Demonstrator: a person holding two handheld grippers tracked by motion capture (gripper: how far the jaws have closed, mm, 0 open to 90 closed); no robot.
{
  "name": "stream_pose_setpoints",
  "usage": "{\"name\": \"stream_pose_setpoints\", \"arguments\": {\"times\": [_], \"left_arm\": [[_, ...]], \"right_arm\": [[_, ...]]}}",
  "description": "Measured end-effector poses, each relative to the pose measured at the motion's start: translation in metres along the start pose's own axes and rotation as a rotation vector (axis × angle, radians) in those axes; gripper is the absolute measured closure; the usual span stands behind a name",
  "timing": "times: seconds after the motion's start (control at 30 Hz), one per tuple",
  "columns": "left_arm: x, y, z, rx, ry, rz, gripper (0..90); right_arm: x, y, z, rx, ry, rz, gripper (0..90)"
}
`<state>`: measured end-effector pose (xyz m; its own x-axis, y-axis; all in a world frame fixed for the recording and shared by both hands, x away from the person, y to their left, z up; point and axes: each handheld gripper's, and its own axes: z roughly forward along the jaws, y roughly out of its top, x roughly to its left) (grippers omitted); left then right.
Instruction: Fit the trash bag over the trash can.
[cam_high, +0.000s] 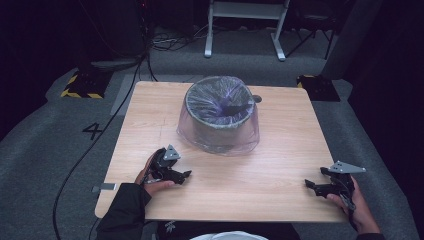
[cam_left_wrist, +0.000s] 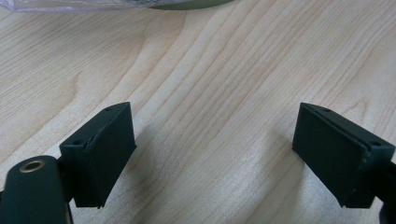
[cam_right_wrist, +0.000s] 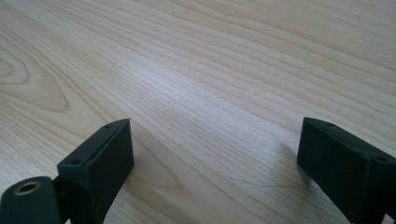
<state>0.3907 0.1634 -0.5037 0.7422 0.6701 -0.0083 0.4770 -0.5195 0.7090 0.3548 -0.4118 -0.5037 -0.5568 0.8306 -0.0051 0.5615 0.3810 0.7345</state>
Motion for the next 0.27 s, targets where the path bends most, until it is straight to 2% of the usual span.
{"name": "stream_pose_setpoints", "arguments": {"times": [0.27], "left_arm": [[0.0005,0.0006,0.0004,0.003,-0.003,0.001,12.5]], "right_arm": [[0.0002,0.0000,0.0000,0.000,0.001,0.001,10.6]]}}
